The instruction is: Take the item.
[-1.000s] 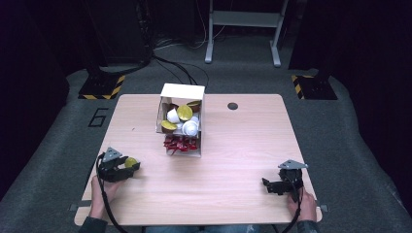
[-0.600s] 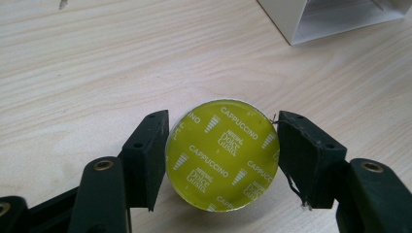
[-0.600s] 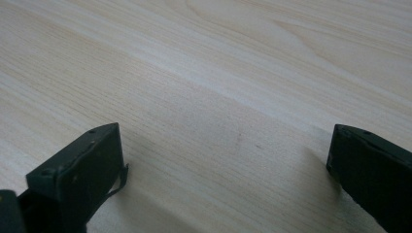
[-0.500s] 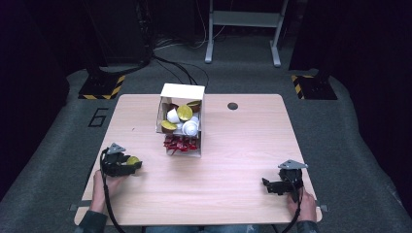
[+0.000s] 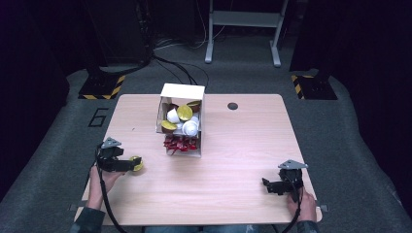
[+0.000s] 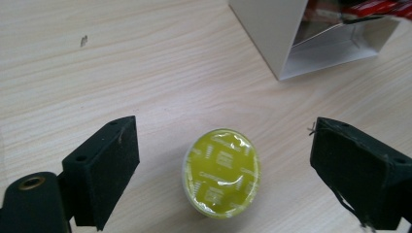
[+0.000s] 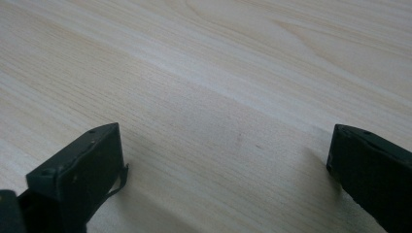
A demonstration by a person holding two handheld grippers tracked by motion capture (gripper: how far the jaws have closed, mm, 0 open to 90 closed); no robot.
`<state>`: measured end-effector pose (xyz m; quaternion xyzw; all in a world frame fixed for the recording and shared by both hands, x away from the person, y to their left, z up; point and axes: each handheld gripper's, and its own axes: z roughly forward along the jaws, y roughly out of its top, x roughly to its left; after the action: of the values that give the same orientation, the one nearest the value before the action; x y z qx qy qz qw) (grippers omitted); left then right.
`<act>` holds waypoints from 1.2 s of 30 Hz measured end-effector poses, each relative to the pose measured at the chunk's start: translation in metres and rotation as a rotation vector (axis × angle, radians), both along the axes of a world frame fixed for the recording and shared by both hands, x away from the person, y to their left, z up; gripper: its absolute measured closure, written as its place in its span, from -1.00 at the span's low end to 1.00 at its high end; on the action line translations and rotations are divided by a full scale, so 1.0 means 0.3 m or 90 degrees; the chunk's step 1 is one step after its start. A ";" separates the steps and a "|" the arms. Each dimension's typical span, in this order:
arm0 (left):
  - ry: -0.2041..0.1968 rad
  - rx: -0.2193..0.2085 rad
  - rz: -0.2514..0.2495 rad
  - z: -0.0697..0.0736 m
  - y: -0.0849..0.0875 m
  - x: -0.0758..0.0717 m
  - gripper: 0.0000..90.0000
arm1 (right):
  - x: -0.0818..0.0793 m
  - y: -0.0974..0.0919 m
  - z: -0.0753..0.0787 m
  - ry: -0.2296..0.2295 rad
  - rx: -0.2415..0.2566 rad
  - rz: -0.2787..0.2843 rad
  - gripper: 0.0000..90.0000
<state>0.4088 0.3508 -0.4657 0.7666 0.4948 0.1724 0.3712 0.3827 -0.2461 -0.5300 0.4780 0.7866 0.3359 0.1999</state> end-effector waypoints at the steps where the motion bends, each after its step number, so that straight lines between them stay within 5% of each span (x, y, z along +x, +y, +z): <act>1: -0.006 0.005 0.000 0.007 -0.004 -0.008 -0.78 | 0.000 0.000 0.000 0.000 0.000 0.000 -1.00; 13: -0.076 0.016 0.009 0.050 -0.006 -0.154 -0.91 | 0.000 0.001 0.000 -0.001 0.000 -0.002 -1.00; 19: -0.090 0.030 0.016 0.031 -0.011 -0.205 -0.95 | 0.000 0.001 0.000 -0.001 0.000 -0.002 -1.00; 28: -0.065 0.048 0.040 -0.064 0.047 -0.238 -1.00 | 0.000 -0.001 0.000 0.000 -0.001 0.002 -1.00; 33: -0.028 0.061 0.053 -0.150 0.069 -0.231 -1.00 | 0.000 0.001 0.000 0.000 0.000 -0.002 -1.00; 36: -0.030 0.072 0.055 -0.168 0.069 -0.219 -1.00 | 0.002 0.000 0.000 -0.001 -0.001 0.001 -1.00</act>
<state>0.3430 0.3714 -0.5161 0.7602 0.5078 0.2336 0.3311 0.3832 -0.2462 -0.5301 0.4771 0.7868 0.3362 0.2009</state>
